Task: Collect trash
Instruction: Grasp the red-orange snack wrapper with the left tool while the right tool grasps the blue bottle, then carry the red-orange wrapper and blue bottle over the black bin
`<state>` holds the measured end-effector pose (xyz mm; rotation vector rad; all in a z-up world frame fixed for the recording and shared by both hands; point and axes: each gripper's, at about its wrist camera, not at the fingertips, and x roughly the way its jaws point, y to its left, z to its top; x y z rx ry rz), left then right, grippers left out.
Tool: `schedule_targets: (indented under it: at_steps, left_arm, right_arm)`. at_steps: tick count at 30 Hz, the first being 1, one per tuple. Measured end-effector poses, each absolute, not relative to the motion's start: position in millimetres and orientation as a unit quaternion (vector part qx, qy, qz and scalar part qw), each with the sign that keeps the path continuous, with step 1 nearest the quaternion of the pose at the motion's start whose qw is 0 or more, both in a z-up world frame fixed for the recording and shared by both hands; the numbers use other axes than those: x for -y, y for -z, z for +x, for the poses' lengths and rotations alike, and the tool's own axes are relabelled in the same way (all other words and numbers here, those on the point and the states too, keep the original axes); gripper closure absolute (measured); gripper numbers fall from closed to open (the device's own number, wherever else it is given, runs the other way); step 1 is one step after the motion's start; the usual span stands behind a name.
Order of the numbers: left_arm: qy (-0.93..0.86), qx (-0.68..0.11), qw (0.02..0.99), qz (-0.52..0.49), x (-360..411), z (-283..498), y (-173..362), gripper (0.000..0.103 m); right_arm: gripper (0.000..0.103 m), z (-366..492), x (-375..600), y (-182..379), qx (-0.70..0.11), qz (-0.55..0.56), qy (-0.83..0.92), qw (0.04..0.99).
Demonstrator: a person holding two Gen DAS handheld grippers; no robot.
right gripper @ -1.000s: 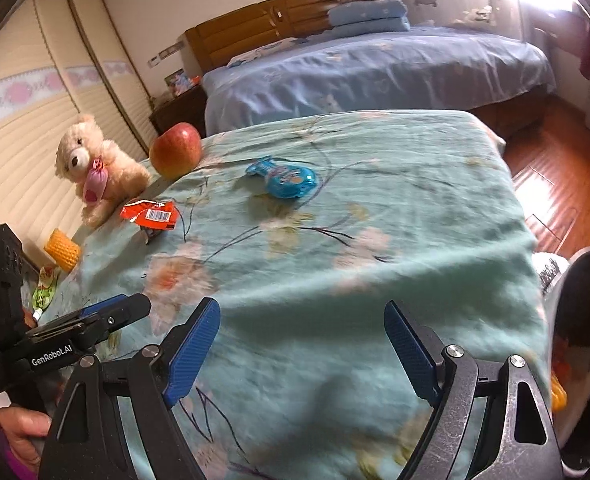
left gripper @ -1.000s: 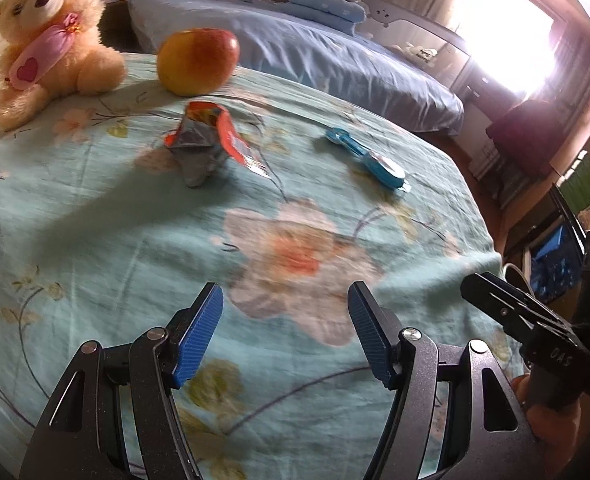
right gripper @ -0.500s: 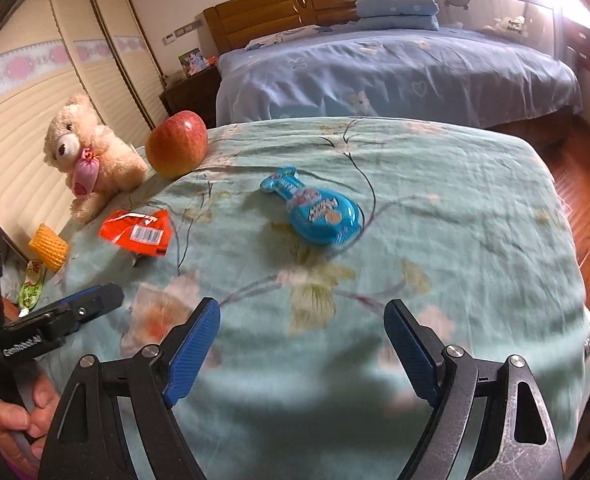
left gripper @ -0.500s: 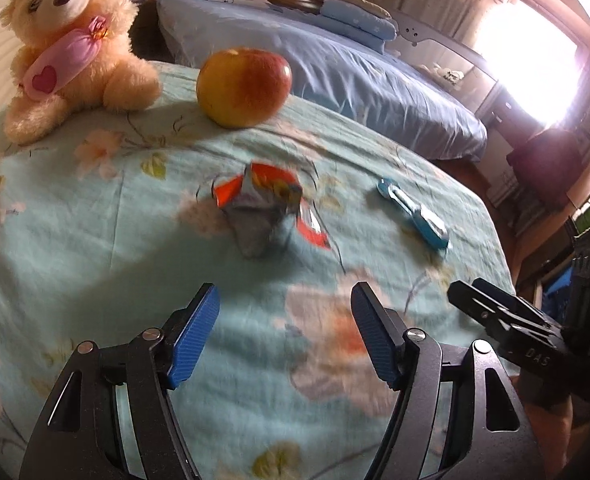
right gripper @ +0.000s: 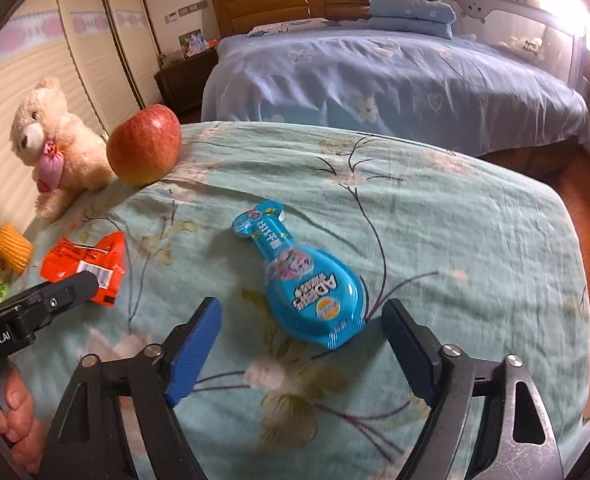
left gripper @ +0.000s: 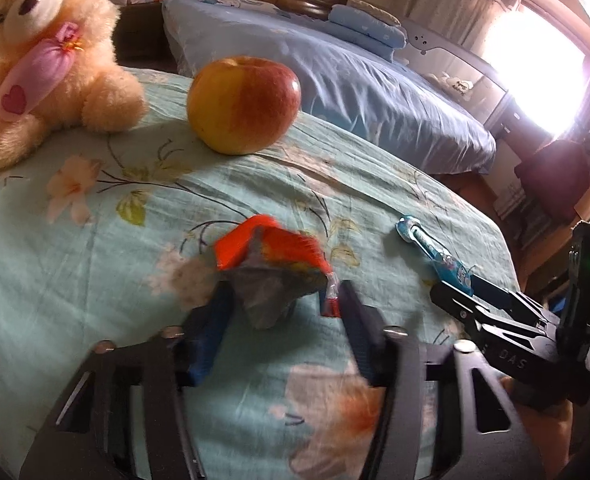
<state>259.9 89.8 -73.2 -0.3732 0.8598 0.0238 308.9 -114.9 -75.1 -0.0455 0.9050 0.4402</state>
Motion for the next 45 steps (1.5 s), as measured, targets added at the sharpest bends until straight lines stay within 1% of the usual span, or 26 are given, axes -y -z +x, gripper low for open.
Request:
schedule_targets:
  at_steps: [1,2,3,4,5,6,9,15,17,19,24,35,36,37,38,40,45]
  left_arm:
    - [-0.007,-0.417,0.891,-0.182,-89.2,261.6,75.0,0.074]
    - [-0.004,-0.419,0.889,-0.183,-88.7,262.8,75.9,0.076]
    - [0.000,-0.420,0.889,-0.184,-88.1,263.3,76.9,0.084]
    - [0.004,-0.421,0.889,-0.183,-87.1,263.4,77.5,0.094]
    - [0.007,-0.422,0.888,-0.181,-86.5,262.6,77.1,0.099]
    - [0.010,-0.422,0.888,-0.180,-85.5,262.8,76.6,0.101]
    - [0.016,-0.417,0.892,-0.173,-83.1,258.9,73.1,0.101]
    - [0.012,-0.411,0.895,-0.175,-88.0,252.5,66.0,0.100]
    - [0.007,-0.410,0.896,-0.169,-91.6,251.3,64.0,0.094]
    - [0.005,-0.412,0.896,-0.165,-95.8,252.9,64.4,0.075]
    - [-0.002,-0.420,0.898,-0.132,-96.8,265.8,67.0,0.068]
    - [0.001,-0.407,0.910,-0.075,-87.2,297.2,65.5,0.068]
    - [0.004,-0.409,0.910,-0.072,-85.5,300.4,67.7,0.077]
    - [0.008,-0.413,0.908,-0.071,-83.9,302.2,69.8,0.093]
    - [0.013,-0.418,0.906,-0.070,-82.5,303.7,71.6,0.097]
    - [0.015,-0.414,0.908,-0.065,-79.0,301.2,70.3,0.099]
    - [0.029,-0.408,0.910,-0.073,-71.0,285.6,64.2,0.099]
  right_arm:
    - [0.029,310.0,113.5,75.6,-0.433,-0.027,-0.208,0.876]
    - [0.036,311.2,112.2,75.8,-0.433,-0.032,-0.205,0.877]
    - [0.046,311.7,110.7,75.9,-0.431,-0.041,-0.200,0.879]
    - [0.052,311.7,109.9,75.9,-0.429,-0.047,-0.196,0.880]
    - [0.052,311.6,109.8,75.8,-0.428,-0.050,-0.196,0.881]
    - [0.052,310.9,110.6,75.4,-0.427,-0.048,-0.198,0.881]
    - [0.053,305.7,114.7,74.1,-0.425,-0.042,-0.198,0.882]
    - [0.053,287.5,133.1,70.5,-0.426,0.010,-0.201,0.882]
    - [0.053,279.6,139.5,69.8,-0.426,0.024,-0.199,0.882]
    - [0.053,274.2,143.8,69.7,-0.427,0.037,-0.200,0.881]
    - [0.053,261.3,149.7,70.8,-0.429,0.061,-0.201,0.878]
    - [0.053,253.5,150.9,71.9,-0.430,0.076,-0.199,0.878]
    - [0.053,253.1,151.4,71.9,-0.430,0.078,-0.198,0.878]
    - [0.053,252.7,152.2,71.8,-0.429,0.079,-0.197,0.878]
    - [0.053,252.2,153.2,71.7,-0.429,0.081,-0.197,0.878]
    - [0.053,250.8,156.0,70.8,-0.427,0.084,-0.193,0.879]
    - [0.053,244.9,166.4,67.5,-0.423,0.096,-0.185,0.882]
